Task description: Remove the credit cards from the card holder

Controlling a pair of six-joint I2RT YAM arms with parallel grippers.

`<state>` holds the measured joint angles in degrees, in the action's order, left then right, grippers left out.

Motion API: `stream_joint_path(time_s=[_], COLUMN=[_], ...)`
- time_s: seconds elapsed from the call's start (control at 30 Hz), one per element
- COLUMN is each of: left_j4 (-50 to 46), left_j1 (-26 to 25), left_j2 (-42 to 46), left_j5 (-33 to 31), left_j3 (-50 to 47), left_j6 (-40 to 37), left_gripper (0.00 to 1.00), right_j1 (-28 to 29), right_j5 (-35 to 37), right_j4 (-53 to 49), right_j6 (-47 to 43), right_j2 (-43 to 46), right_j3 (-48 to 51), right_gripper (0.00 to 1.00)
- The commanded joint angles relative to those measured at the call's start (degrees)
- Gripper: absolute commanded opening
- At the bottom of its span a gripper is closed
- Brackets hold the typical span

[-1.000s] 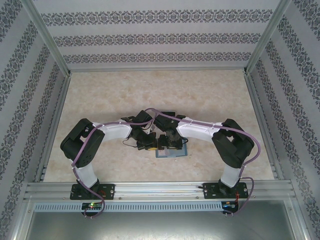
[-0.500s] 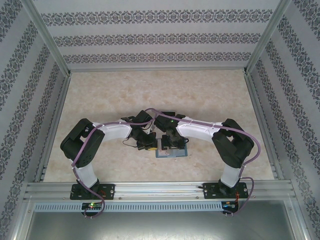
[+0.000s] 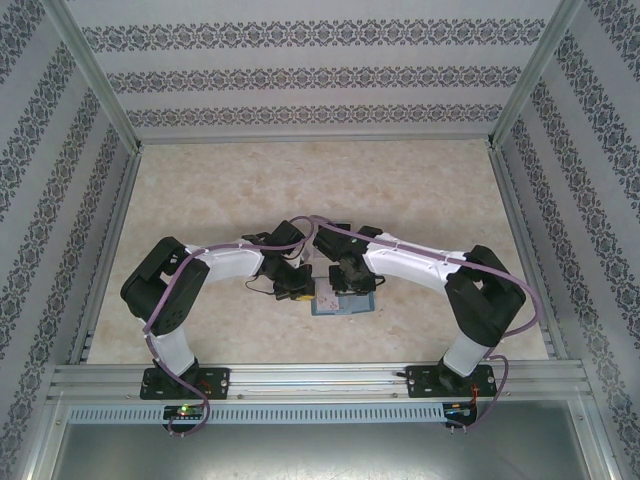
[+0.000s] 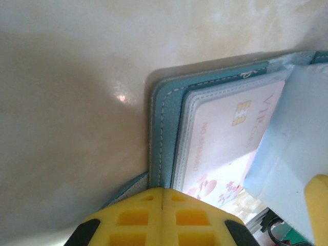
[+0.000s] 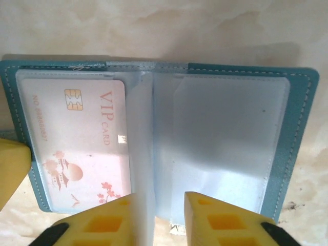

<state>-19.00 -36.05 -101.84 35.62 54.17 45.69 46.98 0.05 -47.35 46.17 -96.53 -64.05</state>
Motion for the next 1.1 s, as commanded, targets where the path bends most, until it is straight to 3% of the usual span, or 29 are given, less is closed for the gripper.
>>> stream_joint_path(time_s=[0.0,0.2,0.43,0.83,1.07], left_j4=[-1.4,-1.4,-1.6,-4.1,-6.0], left_j1=[-1.1,-1.1,-1.1,-1.1,-1.2], left_j2=[0.0,-0.2,-0.3,1.1,1.6], left_j5=[-0.5,-0.6,-0.7,-1.2,-1.5], left_j3=[0.2,-0.1,-0.5,1.8,4.8], left_j6=[0.2,0.2,0.3,-0.2,-0.9], left_gripper=[0.0,0.0,0.0,0.0,0.0], right_j1=[-0.9,-1.7,-2.3,-2.2,-2.3], right_j5=[1.2,2.3,4.6,8.7,10.9], right_j4=[-1.5,-1.8,-1.5,-3.8,-7.4], right_j6=[-0.5,-3.4,-5.0,-3.8,-3.9], right_j2=[1.7,1.3,-1.7,-1.5,1.1], right_j3=[1.6,2.6,3.7,4.2,3.0], right_gripper=[0.17,0.06,0.05,0.3,0.33])
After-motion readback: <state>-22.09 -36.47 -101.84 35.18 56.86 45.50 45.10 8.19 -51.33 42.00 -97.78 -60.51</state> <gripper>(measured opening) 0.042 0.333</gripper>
